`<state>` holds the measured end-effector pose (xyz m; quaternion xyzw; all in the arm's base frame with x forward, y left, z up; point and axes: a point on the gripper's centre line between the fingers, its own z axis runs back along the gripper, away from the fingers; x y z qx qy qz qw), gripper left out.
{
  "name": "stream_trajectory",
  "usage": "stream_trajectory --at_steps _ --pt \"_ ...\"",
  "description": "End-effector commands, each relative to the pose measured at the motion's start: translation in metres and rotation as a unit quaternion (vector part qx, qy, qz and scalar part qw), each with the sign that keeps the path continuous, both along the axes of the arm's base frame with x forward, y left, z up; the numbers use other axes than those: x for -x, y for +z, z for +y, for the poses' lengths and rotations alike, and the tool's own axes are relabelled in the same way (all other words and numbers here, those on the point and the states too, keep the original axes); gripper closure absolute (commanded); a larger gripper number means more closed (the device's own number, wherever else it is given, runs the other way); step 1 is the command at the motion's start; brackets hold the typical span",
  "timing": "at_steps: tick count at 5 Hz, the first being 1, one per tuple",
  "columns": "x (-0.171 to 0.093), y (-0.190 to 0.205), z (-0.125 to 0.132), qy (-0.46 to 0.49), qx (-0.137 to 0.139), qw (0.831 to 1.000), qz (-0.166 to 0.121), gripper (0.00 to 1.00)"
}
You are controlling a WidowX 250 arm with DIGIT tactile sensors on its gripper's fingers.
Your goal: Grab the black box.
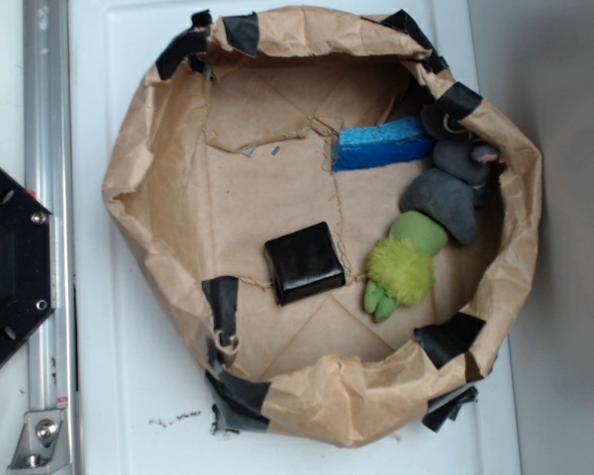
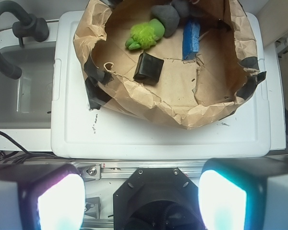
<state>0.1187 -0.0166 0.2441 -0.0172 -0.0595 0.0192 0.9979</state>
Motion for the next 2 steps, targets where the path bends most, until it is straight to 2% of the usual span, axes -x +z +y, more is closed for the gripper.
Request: stream_trajectory --at_steps 1,2 --pt "0.000 0.000 0.000 0.000 0.000 1.000 0.000 0.00" --pt "-0.040 0.004 0.027 0.025 0.014 0.999 -0.027 0.00"
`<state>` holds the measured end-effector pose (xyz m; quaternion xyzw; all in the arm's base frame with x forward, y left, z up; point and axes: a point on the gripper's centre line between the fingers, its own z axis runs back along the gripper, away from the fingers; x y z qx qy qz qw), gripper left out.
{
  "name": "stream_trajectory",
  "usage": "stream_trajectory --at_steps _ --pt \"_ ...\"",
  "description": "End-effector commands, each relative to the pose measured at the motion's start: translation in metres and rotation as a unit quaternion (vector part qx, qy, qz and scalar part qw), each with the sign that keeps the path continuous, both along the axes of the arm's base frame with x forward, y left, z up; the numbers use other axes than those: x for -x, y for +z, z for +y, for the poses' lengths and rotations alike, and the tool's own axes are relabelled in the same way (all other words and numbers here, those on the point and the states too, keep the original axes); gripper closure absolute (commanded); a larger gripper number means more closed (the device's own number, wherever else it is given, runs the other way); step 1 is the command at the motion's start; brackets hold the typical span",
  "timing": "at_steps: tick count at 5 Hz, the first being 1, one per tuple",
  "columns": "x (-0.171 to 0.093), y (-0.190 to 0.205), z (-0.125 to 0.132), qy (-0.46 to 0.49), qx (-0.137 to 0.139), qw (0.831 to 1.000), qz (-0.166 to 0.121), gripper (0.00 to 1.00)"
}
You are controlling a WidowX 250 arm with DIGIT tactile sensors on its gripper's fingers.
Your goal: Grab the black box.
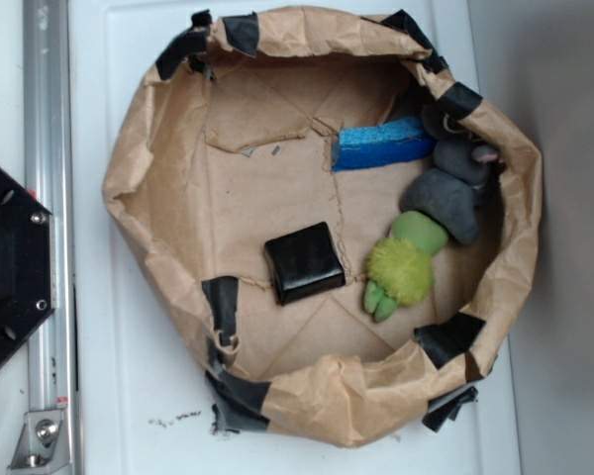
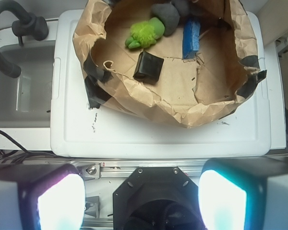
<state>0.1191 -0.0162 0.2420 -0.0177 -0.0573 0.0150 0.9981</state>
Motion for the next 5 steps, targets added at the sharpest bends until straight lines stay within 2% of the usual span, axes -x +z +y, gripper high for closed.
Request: stream_trajectory --at_steps 1,2,3,4,5 --pt "-0.071 0.005 0.045 0.053 0.050 0.997 -0.025 0.00" --pt "-0.092 -0.018 0.062 0.106 0.105 0.989 -0.022 0.00" --pt "-0.112 -0.059 0.031 0.081 0.081 0.993 0.009 0.00" --pt "-0.108 -0.100 0.021 0.087 0.042 0.994 0.042 0.00" --pt "-0.108 -0.100 0.021 0.087 0.042 0.994 0.042 0.00"
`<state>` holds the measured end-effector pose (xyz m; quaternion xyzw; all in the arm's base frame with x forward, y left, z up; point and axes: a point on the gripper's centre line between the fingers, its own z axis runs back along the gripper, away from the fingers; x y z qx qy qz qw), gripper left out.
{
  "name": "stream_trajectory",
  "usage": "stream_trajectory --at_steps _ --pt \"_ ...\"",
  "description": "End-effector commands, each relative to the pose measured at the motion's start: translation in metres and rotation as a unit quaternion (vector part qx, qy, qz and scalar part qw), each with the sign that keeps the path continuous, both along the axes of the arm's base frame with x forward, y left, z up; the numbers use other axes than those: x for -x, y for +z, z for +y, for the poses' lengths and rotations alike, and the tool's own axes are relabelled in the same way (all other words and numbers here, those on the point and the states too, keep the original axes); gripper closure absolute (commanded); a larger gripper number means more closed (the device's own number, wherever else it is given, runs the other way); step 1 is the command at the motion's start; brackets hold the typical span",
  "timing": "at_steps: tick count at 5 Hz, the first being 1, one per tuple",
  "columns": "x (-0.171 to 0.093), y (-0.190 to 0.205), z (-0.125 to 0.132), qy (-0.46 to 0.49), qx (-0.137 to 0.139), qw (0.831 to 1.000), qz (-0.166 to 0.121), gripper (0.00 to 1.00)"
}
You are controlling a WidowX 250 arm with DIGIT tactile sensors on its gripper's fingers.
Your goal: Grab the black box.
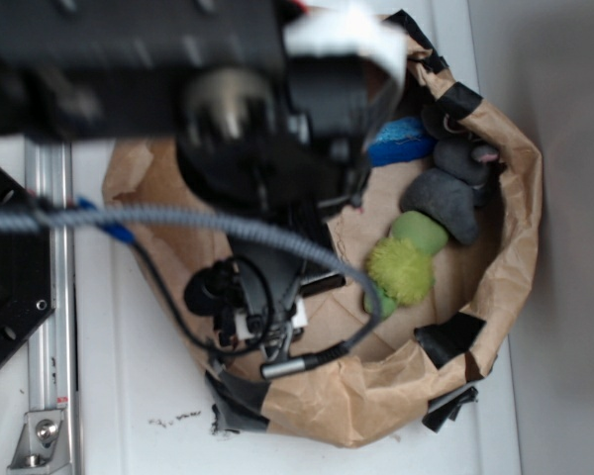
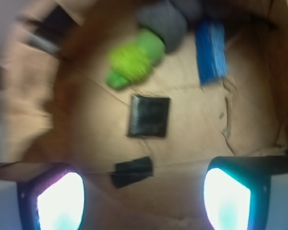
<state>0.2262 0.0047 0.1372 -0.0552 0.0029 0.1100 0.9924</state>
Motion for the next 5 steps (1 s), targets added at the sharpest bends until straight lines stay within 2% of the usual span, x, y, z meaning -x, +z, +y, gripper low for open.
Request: stream_trajectory --at_steps 1,3,5 --pt "-0.001 0.005 0.000 -0.004 -0.003 1.000 -0.018 0.00" --pt "-0.001 0.005 0.000 -0.004 -0.003 1.000 -0.018 0.00" --pt "-0.001 -0.026 -0.016 -0.009 0.000 0.999 -0.041 0.00"
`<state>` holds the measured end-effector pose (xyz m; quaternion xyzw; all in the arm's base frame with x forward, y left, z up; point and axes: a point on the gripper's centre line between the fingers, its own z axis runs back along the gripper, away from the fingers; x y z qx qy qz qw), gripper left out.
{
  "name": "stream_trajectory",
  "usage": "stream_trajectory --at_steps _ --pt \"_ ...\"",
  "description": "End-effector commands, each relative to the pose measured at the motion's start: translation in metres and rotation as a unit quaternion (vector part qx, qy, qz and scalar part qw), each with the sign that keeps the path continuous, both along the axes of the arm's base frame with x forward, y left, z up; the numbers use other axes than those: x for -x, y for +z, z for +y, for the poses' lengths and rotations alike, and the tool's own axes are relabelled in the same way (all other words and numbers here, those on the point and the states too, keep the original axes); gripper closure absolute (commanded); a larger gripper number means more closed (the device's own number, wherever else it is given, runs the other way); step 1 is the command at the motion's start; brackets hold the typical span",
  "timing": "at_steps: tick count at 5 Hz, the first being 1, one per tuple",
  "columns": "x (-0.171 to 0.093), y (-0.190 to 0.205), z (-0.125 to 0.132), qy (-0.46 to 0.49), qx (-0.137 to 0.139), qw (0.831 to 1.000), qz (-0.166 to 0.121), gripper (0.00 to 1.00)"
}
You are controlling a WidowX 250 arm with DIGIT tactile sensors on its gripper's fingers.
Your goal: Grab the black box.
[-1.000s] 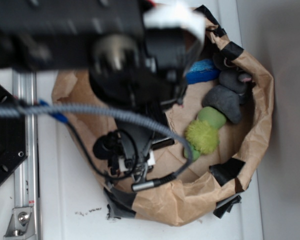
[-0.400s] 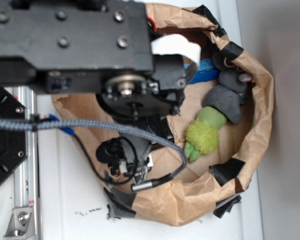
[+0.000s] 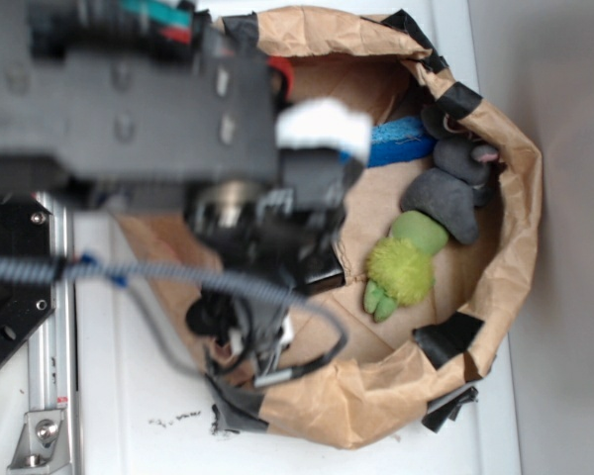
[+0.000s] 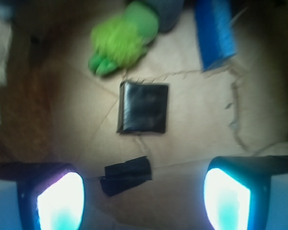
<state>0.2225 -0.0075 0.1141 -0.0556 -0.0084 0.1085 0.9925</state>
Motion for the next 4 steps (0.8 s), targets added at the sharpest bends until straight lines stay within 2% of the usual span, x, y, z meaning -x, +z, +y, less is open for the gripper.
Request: stream_trajectory --at_steps 1,2,3,4 --pt "-0.017 -0.012 0.003 -0.006 0.006 1.000 -0.021 0.00" --pt "-0.029 -0.003 0.026 0.030 0.011 0.999 -0.027 0.00" --pt "-0.032 0.002 0.031 0.042 0.018 0.999 -0.025 0.00" --pt "-0.032 0.001 0.034 0.046 0.008 0.999 -0.025 0.00"
